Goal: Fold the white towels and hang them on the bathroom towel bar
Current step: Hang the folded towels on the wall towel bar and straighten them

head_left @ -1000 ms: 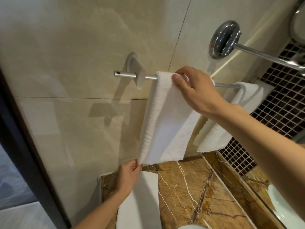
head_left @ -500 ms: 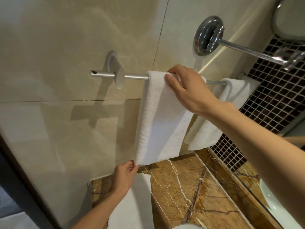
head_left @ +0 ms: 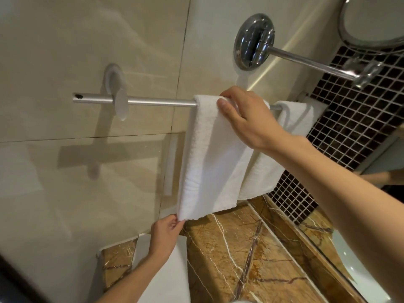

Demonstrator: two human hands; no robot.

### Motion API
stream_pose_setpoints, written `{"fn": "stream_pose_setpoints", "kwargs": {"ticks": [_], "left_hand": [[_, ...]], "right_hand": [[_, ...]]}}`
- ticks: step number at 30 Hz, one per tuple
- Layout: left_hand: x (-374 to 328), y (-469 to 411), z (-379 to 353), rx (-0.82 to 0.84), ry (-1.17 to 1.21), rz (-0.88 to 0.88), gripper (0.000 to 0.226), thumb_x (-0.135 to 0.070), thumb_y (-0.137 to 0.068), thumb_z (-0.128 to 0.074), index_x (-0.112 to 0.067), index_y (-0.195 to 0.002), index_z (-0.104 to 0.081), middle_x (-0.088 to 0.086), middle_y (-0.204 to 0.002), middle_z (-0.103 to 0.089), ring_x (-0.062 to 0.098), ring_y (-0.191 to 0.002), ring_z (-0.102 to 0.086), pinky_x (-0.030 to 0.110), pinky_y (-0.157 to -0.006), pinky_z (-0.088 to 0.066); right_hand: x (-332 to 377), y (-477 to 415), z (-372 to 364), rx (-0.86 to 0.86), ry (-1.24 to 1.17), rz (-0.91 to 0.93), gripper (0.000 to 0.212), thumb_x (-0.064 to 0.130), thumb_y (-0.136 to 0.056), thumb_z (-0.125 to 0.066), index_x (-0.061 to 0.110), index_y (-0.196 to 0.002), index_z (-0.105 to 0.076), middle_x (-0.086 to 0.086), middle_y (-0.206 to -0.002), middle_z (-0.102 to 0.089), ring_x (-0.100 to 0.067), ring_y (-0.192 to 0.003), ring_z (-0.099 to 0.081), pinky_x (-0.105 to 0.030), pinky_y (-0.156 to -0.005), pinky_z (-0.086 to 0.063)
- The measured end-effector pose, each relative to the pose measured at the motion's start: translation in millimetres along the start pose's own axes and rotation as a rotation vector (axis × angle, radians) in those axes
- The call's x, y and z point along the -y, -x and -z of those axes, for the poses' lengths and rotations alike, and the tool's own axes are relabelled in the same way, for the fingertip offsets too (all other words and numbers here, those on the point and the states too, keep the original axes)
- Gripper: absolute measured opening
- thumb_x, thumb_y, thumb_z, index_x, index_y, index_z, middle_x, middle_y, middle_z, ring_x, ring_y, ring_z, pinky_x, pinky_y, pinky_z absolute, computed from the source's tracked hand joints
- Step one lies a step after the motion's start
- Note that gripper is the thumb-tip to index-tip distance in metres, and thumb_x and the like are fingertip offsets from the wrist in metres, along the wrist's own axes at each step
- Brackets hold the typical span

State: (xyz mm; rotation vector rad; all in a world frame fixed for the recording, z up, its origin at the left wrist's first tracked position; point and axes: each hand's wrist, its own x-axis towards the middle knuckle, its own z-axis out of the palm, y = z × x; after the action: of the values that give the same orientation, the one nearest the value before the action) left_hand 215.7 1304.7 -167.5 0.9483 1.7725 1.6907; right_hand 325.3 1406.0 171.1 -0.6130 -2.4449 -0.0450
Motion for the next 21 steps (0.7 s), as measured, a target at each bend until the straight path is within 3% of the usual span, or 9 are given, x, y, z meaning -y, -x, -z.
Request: {"fn": "stream_pose_setpoints", "kwargs": {"ticks": [10, 18, 21], "left_hand": [[5.5, -12.5, -24.6, 0.053, -0.003, -0.016, 0.004, -0.015, -0.081, -0.073, -0.011, -0.081, -0.074, -0.006, -0.071, -0.073, 0.018, -0.071, -0.071, 0.045, -0.07, -0.058], [12.3, -19.5, -41.8, 0.055, -0.046, -0.005, 0.007, -0.019, -0.079, -0.075, -0.015, -0.085, -0.075, -0.01, -0.074, -0.074, 0.012, -0.073, -0.071, 0.045, -0.075, -0.058], [12.1, -21.7, -42.6, 0.041, -0.058, -0.006, 0.004, -0.018, -0.078, -0.076, -0.018, -0.083, -0.075, -0.014, -0.073, -0.073, 0.008, -0.072, -0.07, 0.038, -0.075, -0.058]], "right_hand": [[-29.0, 4.5, 3.0, -0.025, -0.011, -0.022, 0.041, 0.044, -0.096, -0.033, 0.013, -0.11, -0.057, -0.002, -0.098, -0.059, -0.026, -0.094, -0.053, -0.042, -0.084, -0.041], [-46.3, 7.0, 5.3, -0.025, -0.003, -0.051, 0.043, 0.045, -0.095, -0.033, 0.013, -0.111, -0.057, -0.007, -0.101, -0.061, -0.026, -0.096, -0.053, -0.046, -0.087, -0.041], [-48.4, 7.3, 4.9, -0.029, 0.001, -0.051, 0.043, 0.045, -0.095, -0.033, 0.012, -0.11, -0.056, -0.008, -0.1, -0.061, -0.026, -0.096, -0.052, -0.045, -0.086, -0.04]]}}
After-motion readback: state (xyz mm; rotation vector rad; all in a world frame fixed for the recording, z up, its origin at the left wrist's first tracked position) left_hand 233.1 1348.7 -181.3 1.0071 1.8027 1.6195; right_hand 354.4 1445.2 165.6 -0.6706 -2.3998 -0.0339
